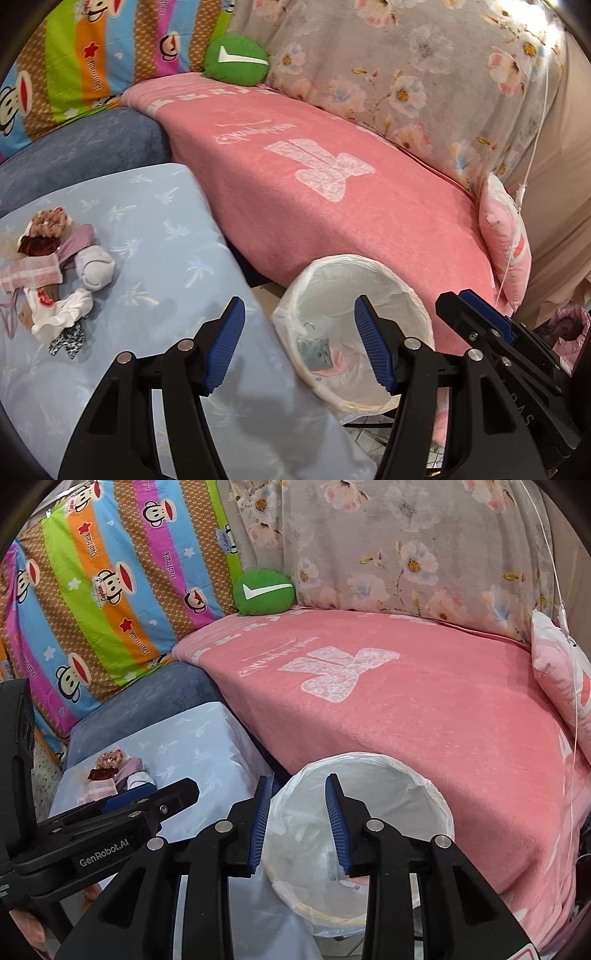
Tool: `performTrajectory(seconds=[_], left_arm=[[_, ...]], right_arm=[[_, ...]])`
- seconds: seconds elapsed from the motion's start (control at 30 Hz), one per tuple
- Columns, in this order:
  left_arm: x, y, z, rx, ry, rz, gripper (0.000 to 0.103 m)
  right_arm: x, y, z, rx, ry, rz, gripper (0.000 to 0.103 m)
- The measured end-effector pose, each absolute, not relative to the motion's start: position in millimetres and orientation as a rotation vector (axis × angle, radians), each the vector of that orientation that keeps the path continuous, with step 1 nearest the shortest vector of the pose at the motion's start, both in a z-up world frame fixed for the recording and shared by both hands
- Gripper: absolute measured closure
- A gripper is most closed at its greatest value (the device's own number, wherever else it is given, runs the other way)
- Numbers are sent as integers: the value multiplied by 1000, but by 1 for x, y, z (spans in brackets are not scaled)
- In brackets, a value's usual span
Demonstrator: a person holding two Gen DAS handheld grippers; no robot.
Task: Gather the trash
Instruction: 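Move the open left gripper back over the cloth pile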
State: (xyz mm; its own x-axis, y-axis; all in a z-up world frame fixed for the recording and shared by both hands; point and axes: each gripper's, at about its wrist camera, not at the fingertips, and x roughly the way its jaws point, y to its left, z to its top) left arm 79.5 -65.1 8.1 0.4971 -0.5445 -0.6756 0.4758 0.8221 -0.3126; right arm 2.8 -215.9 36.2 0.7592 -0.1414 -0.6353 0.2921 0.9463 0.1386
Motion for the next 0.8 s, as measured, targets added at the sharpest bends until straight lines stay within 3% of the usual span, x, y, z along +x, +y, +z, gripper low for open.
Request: performTrajectory(seconds=[0.33, 0.6, 0.8], left_arm=[[92, -12, -6, -122, 861, -503, 42], [104, 39, -18, -132, 863, -392, 31], [114, 74, -32, -112, 861, -309, 29]], right_arm=[[21, -170, 31, 198, 697, -168, 66], [40, -132, 26, 173, 723, -109, 65], [56, -104, 17, 160, 750, -67, 64]])
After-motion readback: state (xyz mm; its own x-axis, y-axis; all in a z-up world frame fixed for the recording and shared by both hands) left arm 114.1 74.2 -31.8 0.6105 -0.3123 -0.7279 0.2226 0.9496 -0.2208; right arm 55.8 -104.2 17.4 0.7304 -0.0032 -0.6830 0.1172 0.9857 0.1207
